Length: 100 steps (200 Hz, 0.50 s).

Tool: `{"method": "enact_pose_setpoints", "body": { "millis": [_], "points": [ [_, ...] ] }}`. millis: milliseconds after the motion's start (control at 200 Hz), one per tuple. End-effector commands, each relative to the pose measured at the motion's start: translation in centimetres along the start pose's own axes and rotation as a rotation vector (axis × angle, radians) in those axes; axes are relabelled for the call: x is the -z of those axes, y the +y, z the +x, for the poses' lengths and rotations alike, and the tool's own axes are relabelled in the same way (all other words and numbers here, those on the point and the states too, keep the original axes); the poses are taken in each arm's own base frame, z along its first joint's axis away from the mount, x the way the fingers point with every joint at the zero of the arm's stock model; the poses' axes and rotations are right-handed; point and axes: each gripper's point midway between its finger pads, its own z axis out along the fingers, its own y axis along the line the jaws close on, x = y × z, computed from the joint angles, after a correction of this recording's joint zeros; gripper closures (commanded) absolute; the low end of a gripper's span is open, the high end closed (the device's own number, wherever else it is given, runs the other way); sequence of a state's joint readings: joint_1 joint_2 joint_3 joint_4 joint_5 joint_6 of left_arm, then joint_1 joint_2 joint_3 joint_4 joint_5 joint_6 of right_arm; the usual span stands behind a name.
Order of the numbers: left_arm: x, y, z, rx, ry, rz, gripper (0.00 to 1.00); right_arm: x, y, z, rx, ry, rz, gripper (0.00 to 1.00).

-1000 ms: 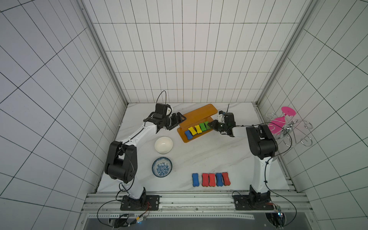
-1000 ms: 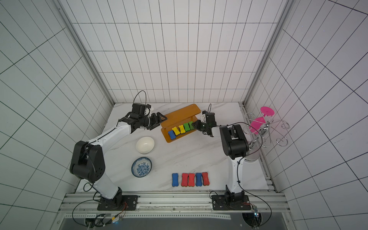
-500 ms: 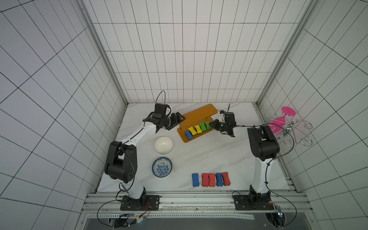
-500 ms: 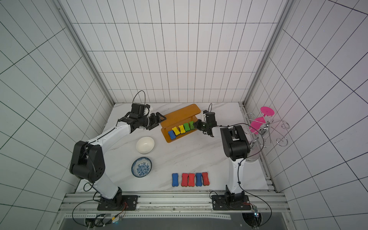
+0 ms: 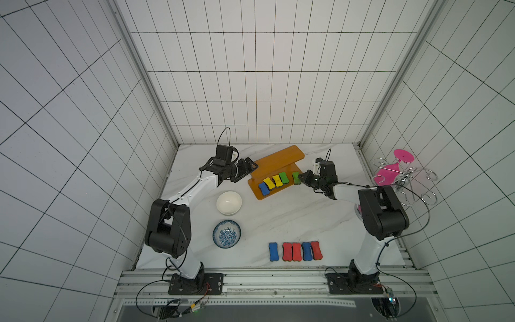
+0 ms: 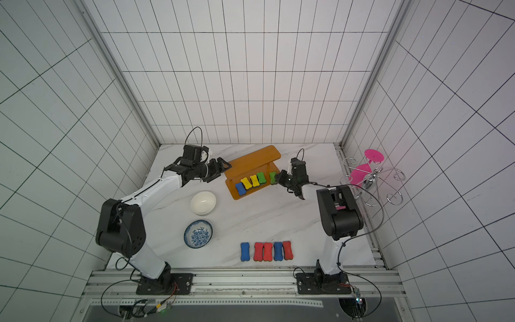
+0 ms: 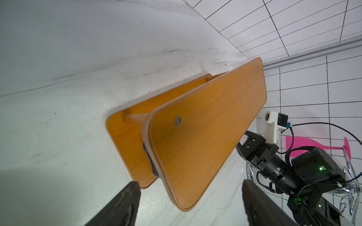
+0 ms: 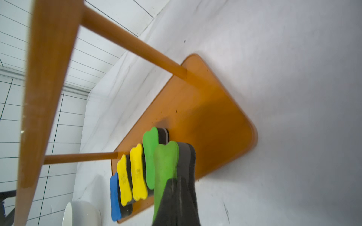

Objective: Remove the whiteboard erasers from the shelf
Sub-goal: Pick up the whiteboard eraser from the shelf, then place the whiteboard eraser at the center of the board.

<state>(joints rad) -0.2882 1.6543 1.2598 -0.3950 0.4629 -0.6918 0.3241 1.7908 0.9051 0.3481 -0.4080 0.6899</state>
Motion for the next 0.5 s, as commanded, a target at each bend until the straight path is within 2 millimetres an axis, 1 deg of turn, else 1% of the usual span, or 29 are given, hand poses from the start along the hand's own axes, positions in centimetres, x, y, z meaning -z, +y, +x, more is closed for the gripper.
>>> {"method": "enact_pose_setpoints", "body": {
  "millis": [0, 75, 185, 295, 390, 495],
  "points": [
    [1.2, -0.9, 0.7, -0.043, -0.013, 0.004, 0.15, 2.9, 0.0, 1.6, 0.006, -0.016, 0.056, 1.00],
    [1.4, -1.0, 1.2, -0.052, -0.007, 0.006, 0.15, 5.0, -0.1, 3.2, 0.016, -0.002, 0.086, 1.00],
    [1.7, -1.1, 2.0, -0.067, 0.000, 0.008, 0.15, 8.0, -0.9, 6.1, 0.017, 0.018, 0.137, 1.00],
    [1.8, -0.8, 2.7, -0.074, 0.011, 0.000, 0.15, 10.6, -1.2, 8.9, 0.029, 0.042, 0.180, 1.00],
    [2.1, 0.0, 2.8, -0.086, 0.004, -0.029, 0.14, 12.1, -1.5, 10.9, 0.039, 0.058, 0.195, 1.00],
    [2.4, -0.2, 2.8, -0.091, 0.000, -0.022, 0.14, 13.4, -1.7, 12.7, 0.054, 0.070, 0.202, 1.00]
  ]
}}
